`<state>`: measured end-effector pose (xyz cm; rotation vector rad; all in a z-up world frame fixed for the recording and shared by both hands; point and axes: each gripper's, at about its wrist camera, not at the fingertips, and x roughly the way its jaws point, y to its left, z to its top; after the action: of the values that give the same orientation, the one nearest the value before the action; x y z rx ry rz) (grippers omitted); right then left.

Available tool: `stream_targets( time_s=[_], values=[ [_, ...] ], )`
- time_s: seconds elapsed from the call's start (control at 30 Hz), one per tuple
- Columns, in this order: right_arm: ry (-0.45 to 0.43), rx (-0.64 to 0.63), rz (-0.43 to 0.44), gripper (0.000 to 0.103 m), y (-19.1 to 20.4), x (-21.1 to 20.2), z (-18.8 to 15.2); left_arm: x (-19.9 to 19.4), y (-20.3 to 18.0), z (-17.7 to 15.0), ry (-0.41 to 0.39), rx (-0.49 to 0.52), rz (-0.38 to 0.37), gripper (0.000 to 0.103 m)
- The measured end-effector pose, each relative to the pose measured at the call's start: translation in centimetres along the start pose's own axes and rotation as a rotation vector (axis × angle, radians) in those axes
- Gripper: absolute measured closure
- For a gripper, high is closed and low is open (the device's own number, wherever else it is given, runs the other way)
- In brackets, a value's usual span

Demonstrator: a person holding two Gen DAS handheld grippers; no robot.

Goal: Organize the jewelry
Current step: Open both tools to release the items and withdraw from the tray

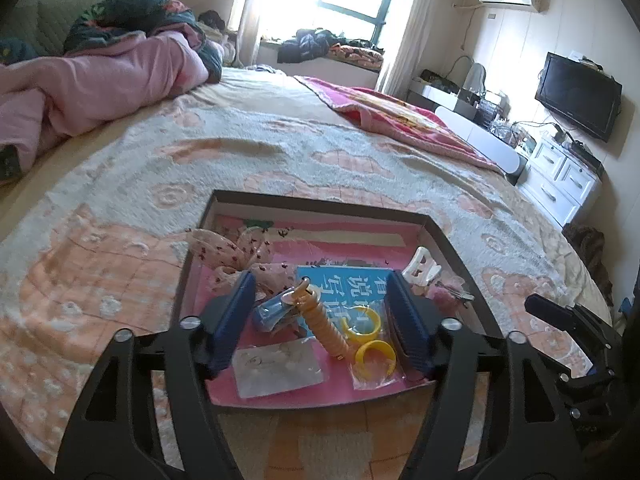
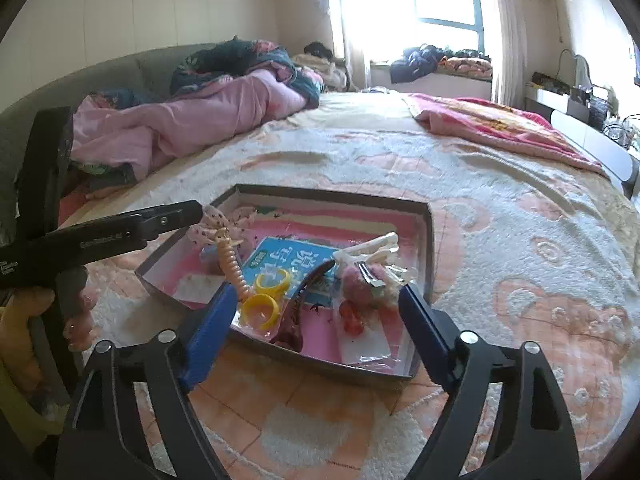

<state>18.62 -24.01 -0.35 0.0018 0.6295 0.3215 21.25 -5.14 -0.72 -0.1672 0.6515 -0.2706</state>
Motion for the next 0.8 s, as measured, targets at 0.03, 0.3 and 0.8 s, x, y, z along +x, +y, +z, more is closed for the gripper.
stream_targets(
  time_s=[0.03,0.3,0.8],
  values=[
    [-0.008,0.003,-0.002,0.019,0.0,-0.3,0.0,-0.3,0.0,0.0,-0.006,0.002,0.002,0.038],
    [-0.072,0.035,-0.018,0.009,0.1,-2.9,-0.5,-3.1,-0.6,-0.4,-0.037,0.033,0.02,0.019],
    [-0.173,0.044,-0.078,0.007,0.8,-7.5,-1.8,-7.9,-1.4,-2.9,-0.101,0.101,0.068,0.011]
  ],
)
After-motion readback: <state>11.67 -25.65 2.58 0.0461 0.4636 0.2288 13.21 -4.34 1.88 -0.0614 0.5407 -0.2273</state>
